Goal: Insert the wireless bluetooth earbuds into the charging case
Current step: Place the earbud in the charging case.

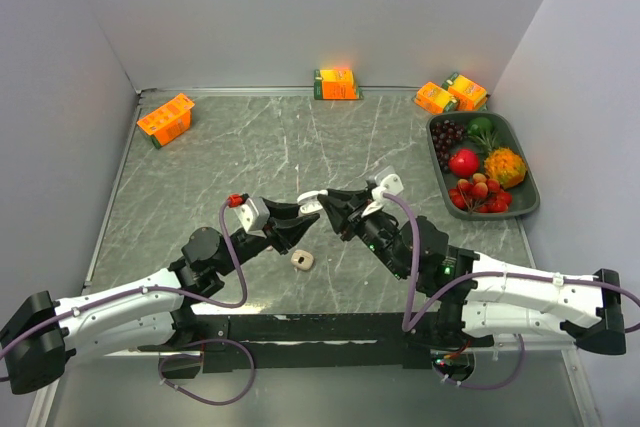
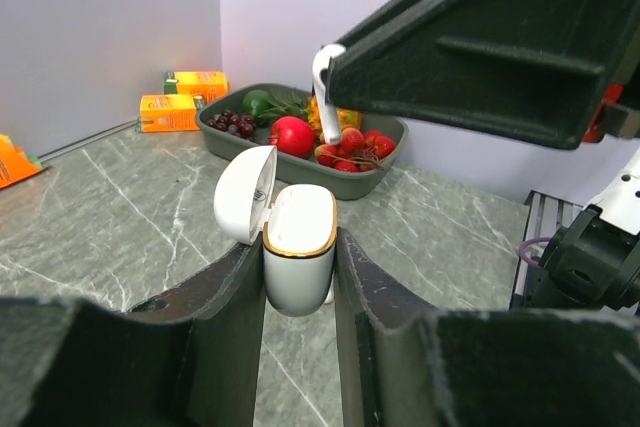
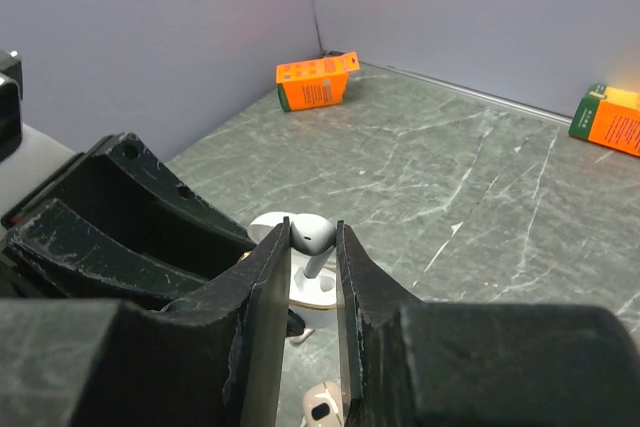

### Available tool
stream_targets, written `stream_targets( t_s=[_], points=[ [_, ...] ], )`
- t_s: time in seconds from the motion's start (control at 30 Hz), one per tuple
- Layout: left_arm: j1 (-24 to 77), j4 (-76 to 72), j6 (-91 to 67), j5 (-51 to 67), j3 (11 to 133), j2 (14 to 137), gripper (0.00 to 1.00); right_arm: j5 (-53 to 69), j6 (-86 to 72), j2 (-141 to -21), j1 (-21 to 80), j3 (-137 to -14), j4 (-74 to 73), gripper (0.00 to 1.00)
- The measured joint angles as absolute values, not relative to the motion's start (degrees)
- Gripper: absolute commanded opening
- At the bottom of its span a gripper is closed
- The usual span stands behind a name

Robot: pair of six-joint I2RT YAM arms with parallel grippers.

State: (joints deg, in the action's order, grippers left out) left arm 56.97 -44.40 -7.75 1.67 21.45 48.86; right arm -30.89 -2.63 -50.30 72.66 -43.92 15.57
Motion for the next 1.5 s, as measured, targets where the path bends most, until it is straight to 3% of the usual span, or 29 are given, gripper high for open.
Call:
stream_targets(
  t_s=[1.5],
  points=[
    [56.97, -44.75, -14.52, 0.56, 21.45, 49.01, 0.01, -33.98, -5.50, -52.38, 73.71, -42.61, 15.35, 0.00]
  ],
)
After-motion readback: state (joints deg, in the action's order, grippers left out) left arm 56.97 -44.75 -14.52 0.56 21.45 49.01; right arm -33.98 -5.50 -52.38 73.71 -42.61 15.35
